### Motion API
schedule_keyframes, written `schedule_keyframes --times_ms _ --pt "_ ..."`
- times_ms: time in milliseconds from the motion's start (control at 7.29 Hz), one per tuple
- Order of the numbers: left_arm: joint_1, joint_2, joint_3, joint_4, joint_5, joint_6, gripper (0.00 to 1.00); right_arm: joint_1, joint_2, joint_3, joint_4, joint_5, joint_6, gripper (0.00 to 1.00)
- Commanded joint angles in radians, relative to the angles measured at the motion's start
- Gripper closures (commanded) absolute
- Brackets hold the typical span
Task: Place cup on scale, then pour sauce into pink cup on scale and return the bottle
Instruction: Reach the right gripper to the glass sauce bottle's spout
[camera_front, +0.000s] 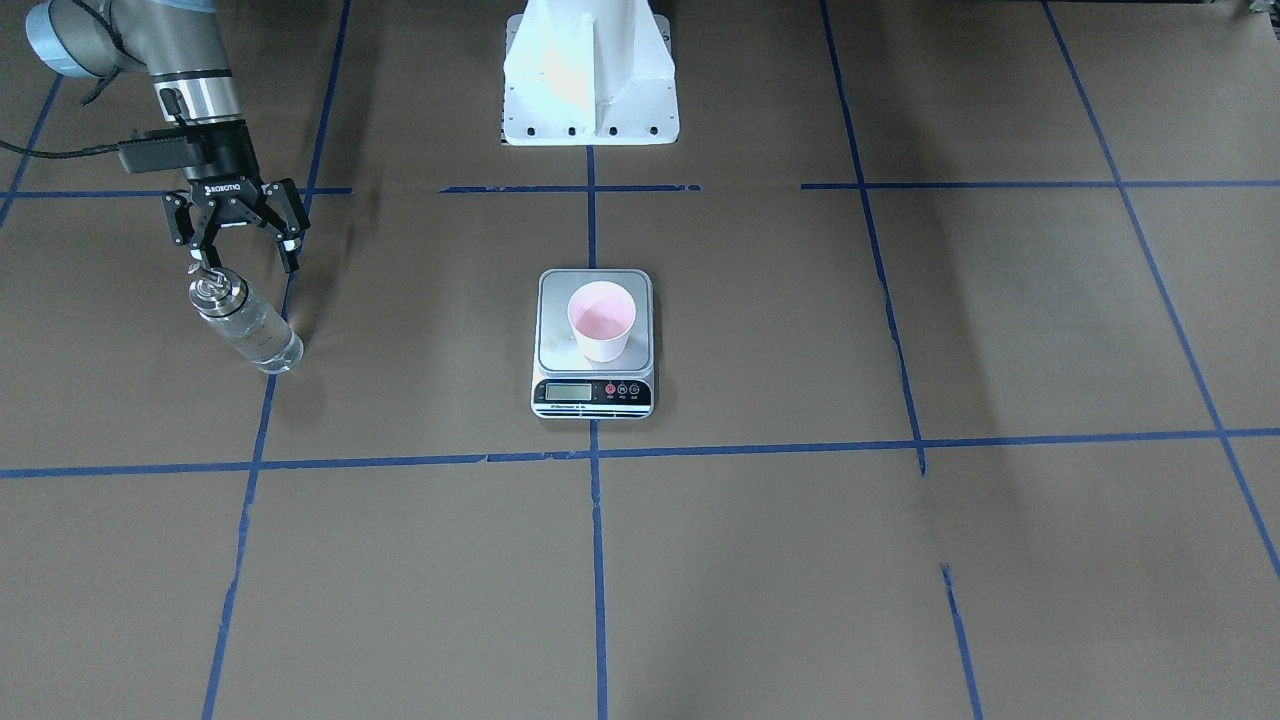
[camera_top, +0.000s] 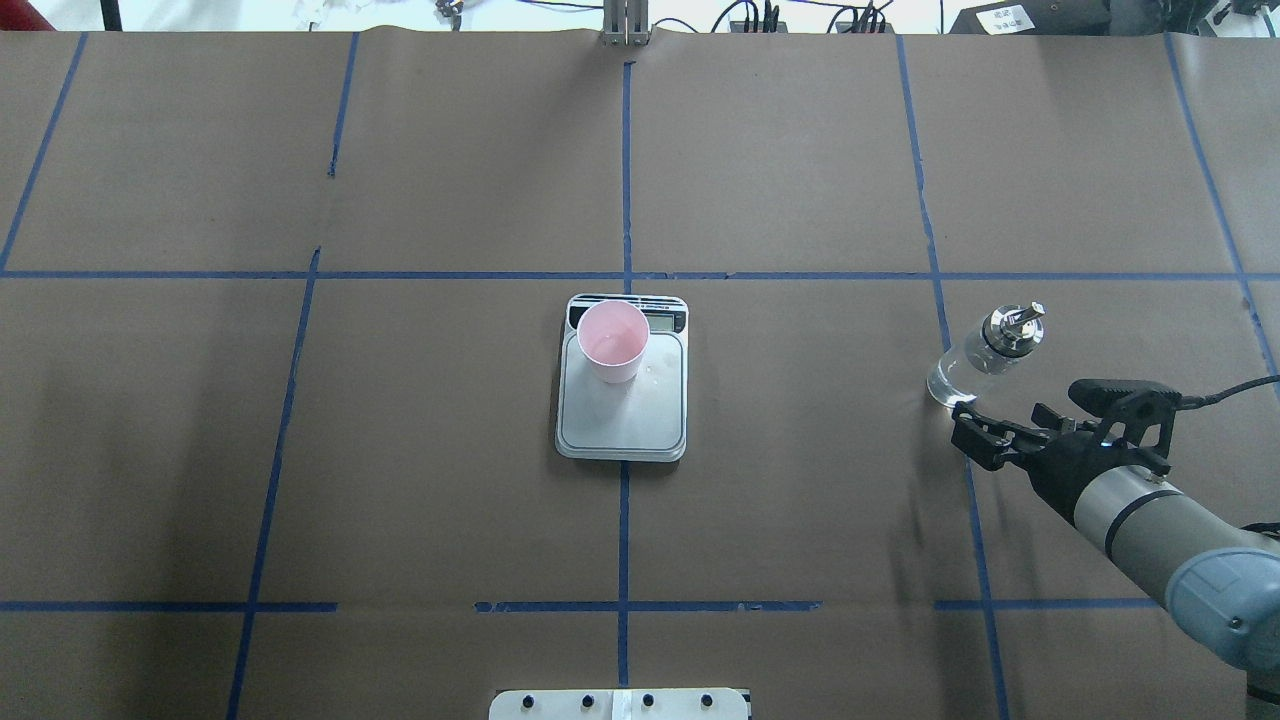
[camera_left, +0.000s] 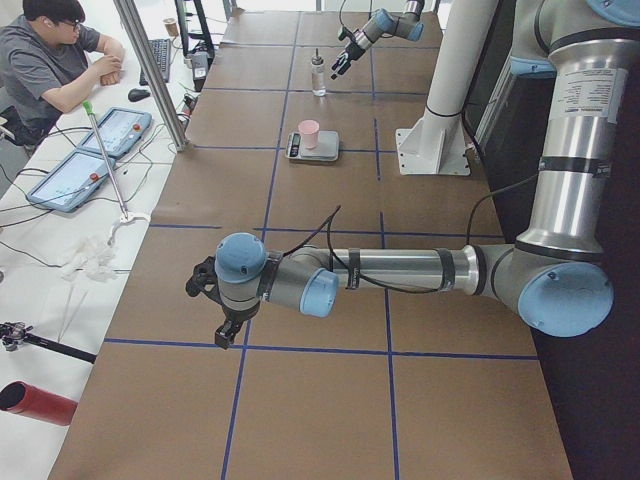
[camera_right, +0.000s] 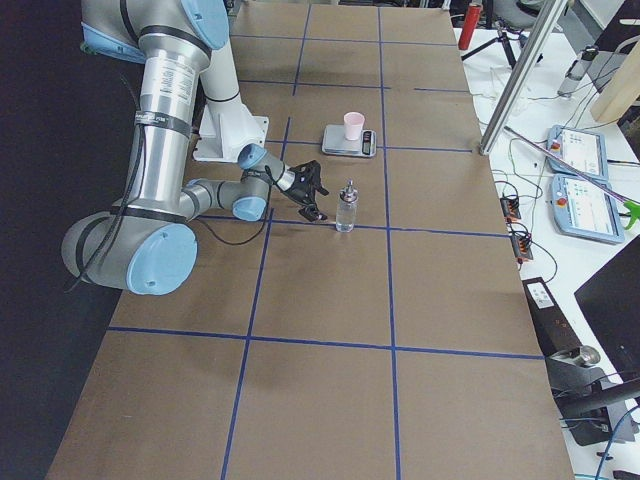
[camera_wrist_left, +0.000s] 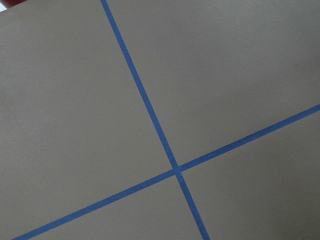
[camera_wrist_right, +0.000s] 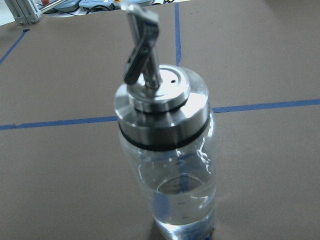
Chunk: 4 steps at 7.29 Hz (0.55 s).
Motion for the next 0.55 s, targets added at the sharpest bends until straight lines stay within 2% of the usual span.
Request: schedule_keyframes --times_ms 0,412 --pt "0.000 0.001 -0.005 0.000 0.000 0.000 0.00 -0.001 0.019 -0.026 0.006 -0.038 -0.057 0.00" --pt "0.000 0.001 -0.005 0.000 0.000 0.000 0.00 0.001 0.040 -0.041 0.005 -0.055 -0.097 0.00"
